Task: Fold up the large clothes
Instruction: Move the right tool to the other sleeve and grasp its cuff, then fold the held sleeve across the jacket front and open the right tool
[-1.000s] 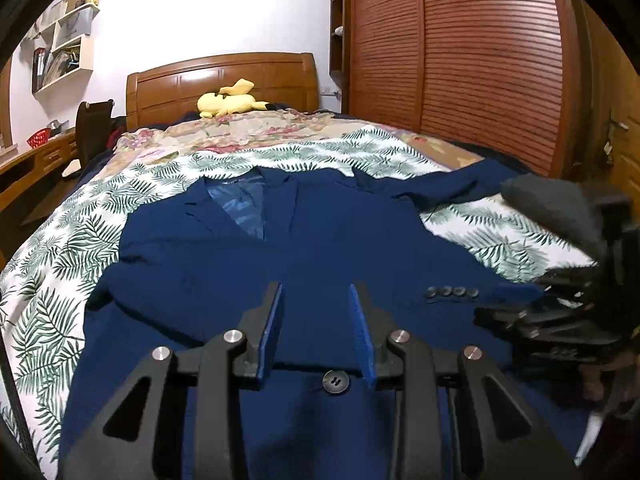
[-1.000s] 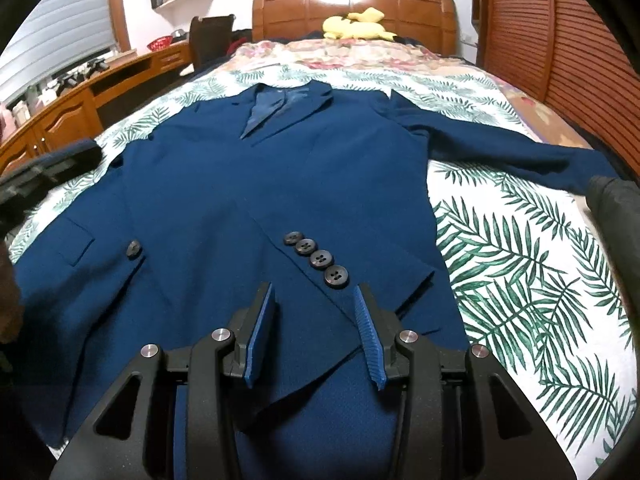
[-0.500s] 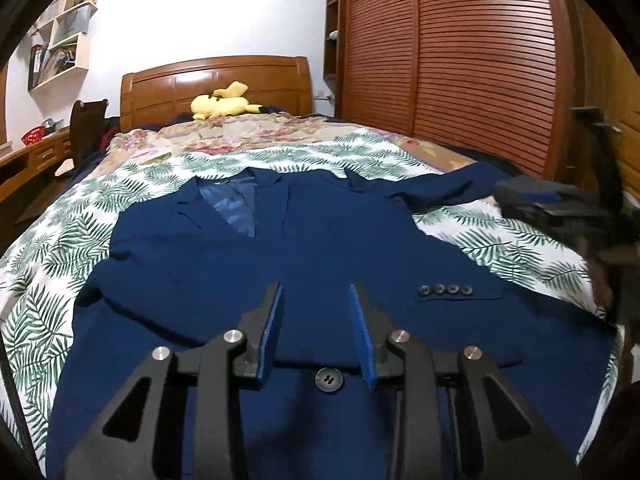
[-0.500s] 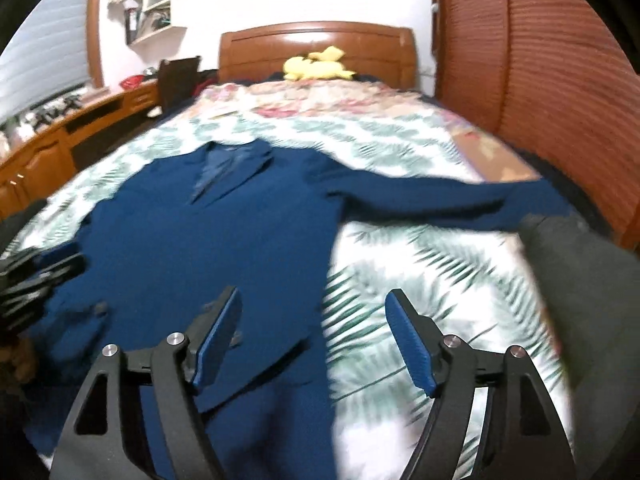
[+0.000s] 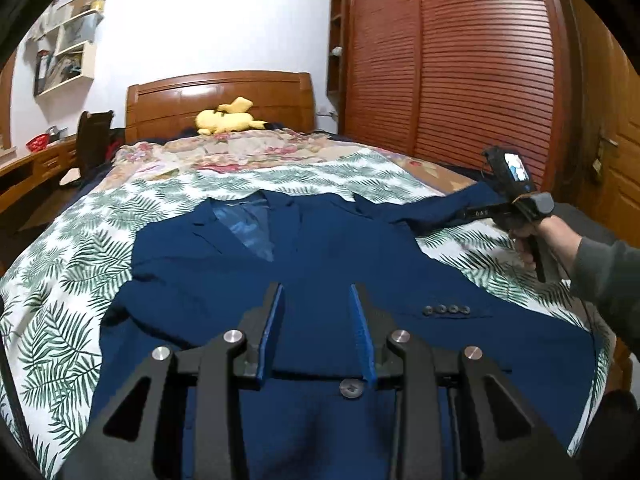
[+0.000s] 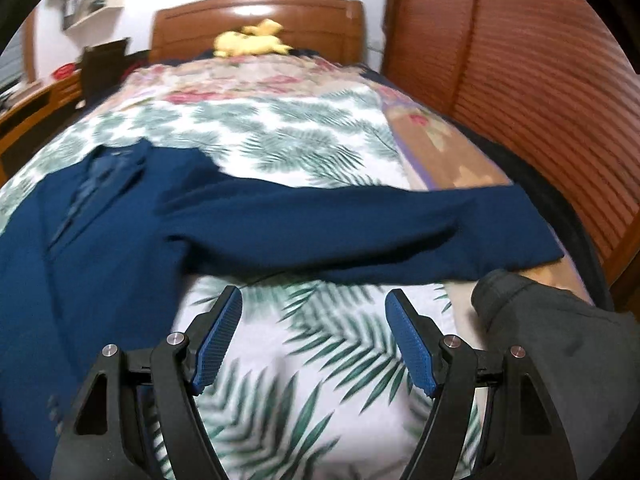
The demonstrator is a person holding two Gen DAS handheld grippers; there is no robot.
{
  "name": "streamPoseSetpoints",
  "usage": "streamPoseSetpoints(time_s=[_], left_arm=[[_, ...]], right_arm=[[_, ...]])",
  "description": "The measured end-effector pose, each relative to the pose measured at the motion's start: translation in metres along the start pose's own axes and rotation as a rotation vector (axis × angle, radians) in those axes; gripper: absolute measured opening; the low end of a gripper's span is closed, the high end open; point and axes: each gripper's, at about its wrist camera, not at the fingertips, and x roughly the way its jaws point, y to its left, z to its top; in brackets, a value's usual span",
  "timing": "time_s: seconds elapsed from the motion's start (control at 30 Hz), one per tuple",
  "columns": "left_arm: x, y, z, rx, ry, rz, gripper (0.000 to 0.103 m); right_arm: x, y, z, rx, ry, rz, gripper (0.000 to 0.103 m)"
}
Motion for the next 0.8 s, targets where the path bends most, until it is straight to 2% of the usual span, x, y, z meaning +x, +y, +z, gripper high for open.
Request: streamPoseSetpoints(time_s=[0.2, 0.33, 0.4, 0.57, 0.63, 0.7, 0.8], left_arm=[[0.003, 0.010, -0.001, -0.003, 0.002, 0.017, 0.033], [0.008, 0.018, -0.003, -0.029, 0.019, -0.040, 0.033], [0.010, 0.023, -0.004, -0.062, 0.034, -0.082, 0.033], [0.009, 0.022, -0.005, -0.061, 0.032, -0.066, 0.033], [0.009, 0.021, -0.005, -0.054, 0.035, -0.062, 0.033], [0.008, 0.018, -0.007, -0.044, 0.035, -0.059, 0.033], [0.006, 0.015, -0.007, -0.034, 0.034, -0.060, 0.033]], right_arm=[[0.047, -0.037, 0.012, 0.168, 0.088, 0.007, 0.076], [0.068, -0.052, 0.018, 0.243, 0.160, -0.041, 0.076], [0.076, -0.059, 0.022, 0.303, 0.182, -0.011, 0.076], [0.085, -0.064, 0.026, 0.374, 0.214, 0.008, 0.076], [0.085, -0.062, 0.030, 0.368, 0.216, 0.015, 0.062], [0.085, -0.058, 0.033, 0.352, 0.219, 0.043, 0.009], [0.084, -0.042, 0.041, 0.267, 0.212, 0.038, 0.001]])
